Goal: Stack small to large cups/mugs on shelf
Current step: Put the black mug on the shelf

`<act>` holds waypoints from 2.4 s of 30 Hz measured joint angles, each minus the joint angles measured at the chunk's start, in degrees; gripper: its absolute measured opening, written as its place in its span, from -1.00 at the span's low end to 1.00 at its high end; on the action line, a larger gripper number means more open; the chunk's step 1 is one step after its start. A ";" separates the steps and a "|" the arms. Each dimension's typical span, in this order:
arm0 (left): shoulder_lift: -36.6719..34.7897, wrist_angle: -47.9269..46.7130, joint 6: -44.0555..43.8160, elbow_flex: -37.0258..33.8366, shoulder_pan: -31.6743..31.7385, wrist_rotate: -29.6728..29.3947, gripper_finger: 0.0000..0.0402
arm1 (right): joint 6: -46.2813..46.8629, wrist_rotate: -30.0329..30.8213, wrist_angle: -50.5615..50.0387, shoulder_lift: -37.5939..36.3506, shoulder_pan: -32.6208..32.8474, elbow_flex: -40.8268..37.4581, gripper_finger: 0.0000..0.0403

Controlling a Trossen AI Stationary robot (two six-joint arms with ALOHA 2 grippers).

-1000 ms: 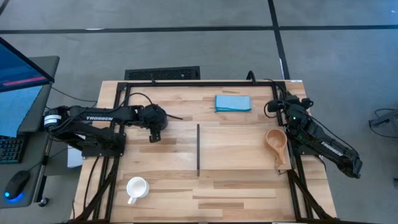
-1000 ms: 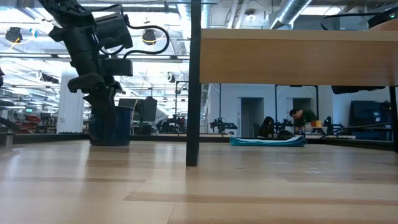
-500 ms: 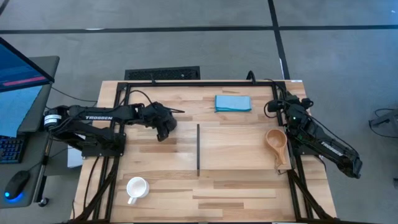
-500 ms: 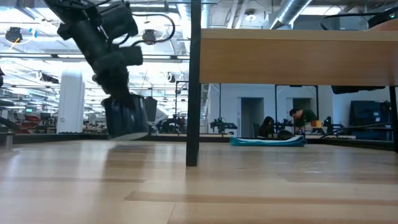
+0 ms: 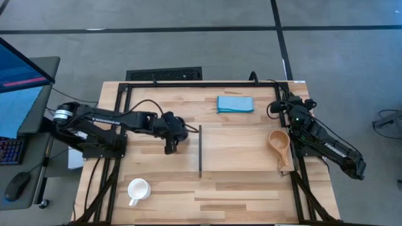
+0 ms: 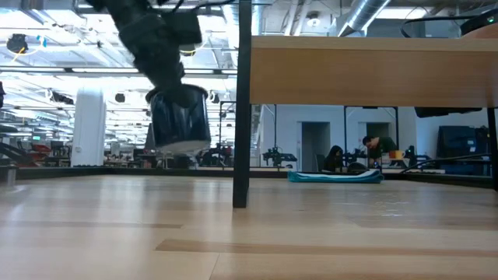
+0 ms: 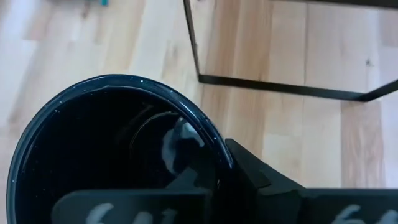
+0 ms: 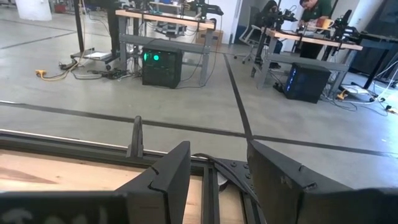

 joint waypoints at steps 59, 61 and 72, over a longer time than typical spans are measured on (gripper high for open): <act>29.00 -25.50 11.08 60.43 -3.11 -2.16 -0.98 | -0.48 -2.16 -0.01 0.37 0.76 0.00 -0.10; 29.35 -24.75 9.91 60.50 -3.90 -1.67 -0.98 | -0.49 -2.16 0.00 0.37 0.76 0.00 -0.10; 32.22 -17.09 10.02 60.57 -7.65 1.79 -0.98 | -0.50 -2.23 -0.01 0.37 0.76 0.00 -0.10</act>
